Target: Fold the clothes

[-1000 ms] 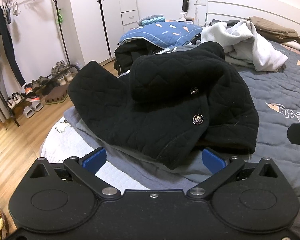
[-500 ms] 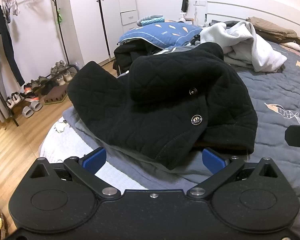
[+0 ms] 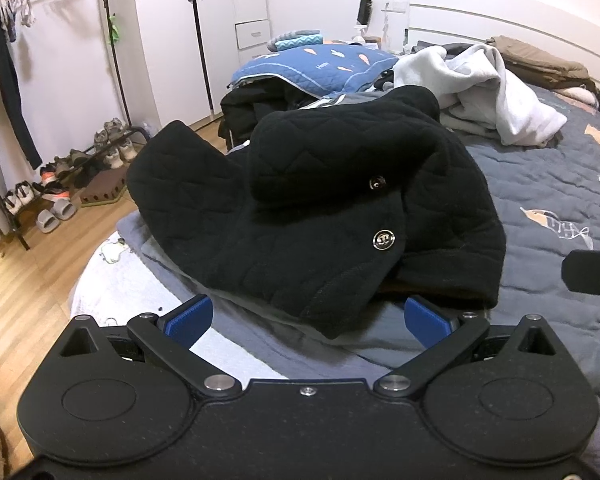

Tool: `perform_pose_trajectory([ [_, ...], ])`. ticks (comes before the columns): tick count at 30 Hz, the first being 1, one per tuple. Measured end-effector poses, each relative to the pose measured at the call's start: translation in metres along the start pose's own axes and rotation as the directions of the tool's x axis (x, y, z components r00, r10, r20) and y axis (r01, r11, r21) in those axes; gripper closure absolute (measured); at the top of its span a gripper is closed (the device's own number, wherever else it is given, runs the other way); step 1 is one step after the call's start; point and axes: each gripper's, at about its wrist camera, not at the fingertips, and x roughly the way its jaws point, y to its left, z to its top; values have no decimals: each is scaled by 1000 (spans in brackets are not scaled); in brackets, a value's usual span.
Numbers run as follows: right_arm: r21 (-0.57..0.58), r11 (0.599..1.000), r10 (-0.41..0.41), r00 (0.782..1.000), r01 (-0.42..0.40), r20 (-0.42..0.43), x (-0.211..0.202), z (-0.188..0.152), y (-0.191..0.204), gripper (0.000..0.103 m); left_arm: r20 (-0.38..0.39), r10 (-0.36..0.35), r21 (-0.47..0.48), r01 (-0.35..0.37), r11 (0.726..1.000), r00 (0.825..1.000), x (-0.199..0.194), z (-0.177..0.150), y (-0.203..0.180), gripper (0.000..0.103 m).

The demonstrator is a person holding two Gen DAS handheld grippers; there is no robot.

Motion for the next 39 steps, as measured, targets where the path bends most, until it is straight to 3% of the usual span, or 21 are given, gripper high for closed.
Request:
perform_pose_trajectory([
  [20, -2, 1000, -3, 1000, 3, -6, 2, -1, 0, 0, -1, -29, -1, 29, 1000, 1000, 0, 0, 2, 0],
  [39, -72, 996, -47, 998, 44, -43, 33, 3, 11, 0, -22, -58, -62, 56, 996, 998, 2, -5, 42, 0],
])
